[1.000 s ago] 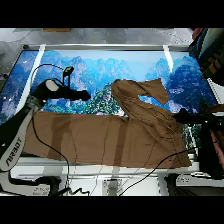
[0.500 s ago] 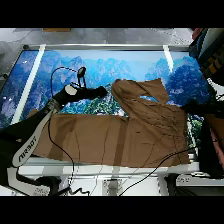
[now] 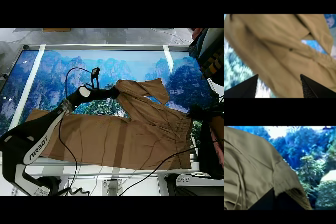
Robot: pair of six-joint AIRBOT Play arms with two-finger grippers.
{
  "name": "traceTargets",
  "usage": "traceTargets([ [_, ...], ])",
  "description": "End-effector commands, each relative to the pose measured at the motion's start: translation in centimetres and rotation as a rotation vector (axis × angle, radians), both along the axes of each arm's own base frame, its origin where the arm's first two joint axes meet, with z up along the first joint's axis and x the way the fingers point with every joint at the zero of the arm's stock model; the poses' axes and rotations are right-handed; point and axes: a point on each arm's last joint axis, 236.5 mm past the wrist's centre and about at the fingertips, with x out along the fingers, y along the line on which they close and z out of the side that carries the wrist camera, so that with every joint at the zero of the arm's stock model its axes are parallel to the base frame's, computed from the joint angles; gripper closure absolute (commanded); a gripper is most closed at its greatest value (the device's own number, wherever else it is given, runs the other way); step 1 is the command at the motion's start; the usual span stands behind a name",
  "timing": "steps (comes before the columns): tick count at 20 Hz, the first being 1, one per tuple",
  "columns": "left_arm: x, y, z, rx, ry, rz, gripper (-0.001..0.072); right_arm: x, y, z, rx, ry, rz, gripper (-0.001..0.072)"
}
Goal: Fold the clothes and pants, and hang the long-sleeved shirts on hangers.
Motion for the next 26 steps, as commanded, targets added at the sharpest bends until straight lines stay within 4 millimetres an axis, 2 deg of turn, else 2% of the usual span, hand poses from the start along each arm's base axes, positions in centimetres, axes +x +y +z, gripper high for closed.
traceTargets([
  [1, 2.6, 0.4, 0.0, -0.019, 0.036, 0.063, 0.0109, -0.7, 0.0, -0.1, -0.003, 0.030, 0.008, 0.0680],
  [3, 4.0, 2.1, -2.1, -0.027, 0.136, 0.102, 0.0109, -0.8, 0.0, -0.1, -0.001, 0.032, 0.009, 0.0680],
  [6, 3.6, 3.1, -5.7, -0.021, 0.303, 0.066, 0.0109, -0.6, -0.1, -0.1, -0.005, 0.027, 0.007, 0.0680],
  [13, 5.0, 1.1, -9.3, -0.013, 0.272, 0.100, 0.0110, -0.7, 0.0, -0.1, -0.001, 0.029, 0.007, 0.0679],
  [17, 5.5, -1.0, -9.7, -0.022, 0.213, 0.119, 0.0124, -0.7, 0.0, -0.1, -0.001, 0.028, 0.007, 0.0679],
  [19, 6.6, -1.5, -9.4, -0.034, 0.154, 0.158, 0.0213, -0.7, 0.0, -0.1, -0.001, 0.029, 0.008, 0.0679],
  [21, 6.3, -1.8, -10.8, -0.030, 0.171, 0.164, 0.0396, -0.7, 0.0, -0.1, -0.001, 0.029, 0.007, 0.0679],
  [22, 6.0, -2.0, -11.7, -0.040, 0.206, 0.178, 0.0510, -0.7, 0.0, -0.1, -0.001, 0.029, 0.007, 0.0679],
  [23, 6.2, -2.0, -11.6, -0.052, 0.208, 0.187, 0.0563, -0.7, 0.1, -0.1, 0.001, 0.030, 0.008, 0.0679],
  [24, 6.3, -2.1, -11.2, -0.058, 0.198, 0.192, 0.0663, -0.8, 0.1, -0.1, 0.002, 0.032, 0.009, 0.0679],
  [25, 6.8, -2.0, -10.5, -0.065, 0.175, 0.203, 0.0695, -0.8, 0.1, -0.1, 0.004, 0.034, 0.010, 0.0680],
  [26, 7.4, -1.7, -9.5, -0.071, 0.148, 0.213, 0.0696, -0.8, 0.1, -0.1, 0.004, 0.034, 0.010, 0.0679],
])
